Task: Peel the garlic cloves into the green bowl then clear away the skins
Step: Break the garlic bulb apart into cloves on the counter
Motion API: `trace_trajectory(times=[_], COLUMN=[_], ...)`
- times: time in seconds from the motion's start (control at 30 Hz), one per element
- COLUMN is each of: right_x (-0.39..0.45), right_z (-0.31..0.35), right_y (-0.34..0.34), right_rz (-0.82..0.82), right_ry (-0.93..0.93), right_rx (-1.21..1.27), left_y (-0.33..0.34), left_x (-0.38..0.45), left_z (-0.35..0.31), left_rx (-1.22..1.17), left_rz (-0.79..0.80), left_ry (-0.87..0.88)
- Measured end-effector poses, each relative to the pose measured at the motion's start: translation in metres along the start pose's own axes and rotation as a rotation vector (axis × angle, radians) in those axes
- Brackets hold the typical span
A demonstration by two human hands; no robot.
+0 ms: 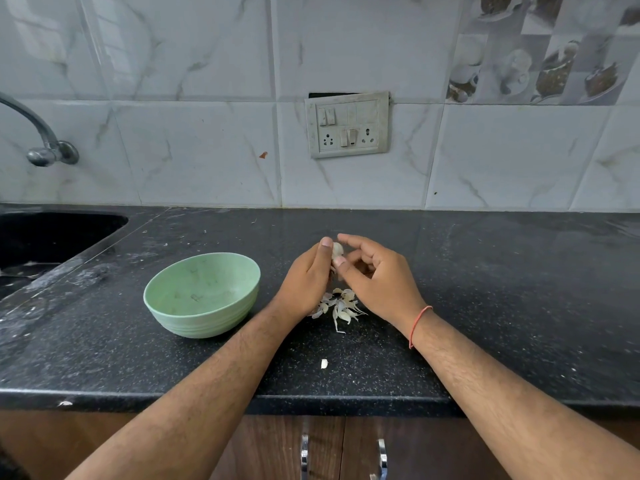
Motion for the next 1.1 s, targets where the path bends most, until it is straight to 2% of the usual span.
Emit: trace_trajectory(times=[0.17,0.33,0.43,0.77,1.1], right_x=[0.004,0.008,0.009,0.013,0.013], right_z=[-0.013,-0.01,-0.012,-0.002,0.0], right_y=[-0.009,-0.001,0.011,0.009,0.005], right_rz=[-0.108,-0.054,0.015,-0.058,-0.097], right_ry=[0.129,0.121,0.102,0.002,0.027], right_rx=[-0.042,-0.274,-0.382,-0.41,-0.346], left_y=[-0.005,0.004,0.007,0.018,0.012], left_x=[0.002,-0.006,-0.01,-0.008,-0.007], left_z=[0.003,-0.014,-0.021,-0.02,-0.021], left_rx=[0.08,0.17,0.227,0.128,0.124], left_rz=[-0.073,-0.023,-0.02,0.122,0.067], left_ry=[-0.013,0.15,0.182,0.166,0.115])
Point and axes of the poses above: each hand's wrist, its own x-axis towards the middle knuckle, its own y-axis out of the palm, z = x × y, the point moved 10 cm from there along x, towards the middle knuckle, and after that the axes turned 11 degrees about -z, right-handed, at the moved point
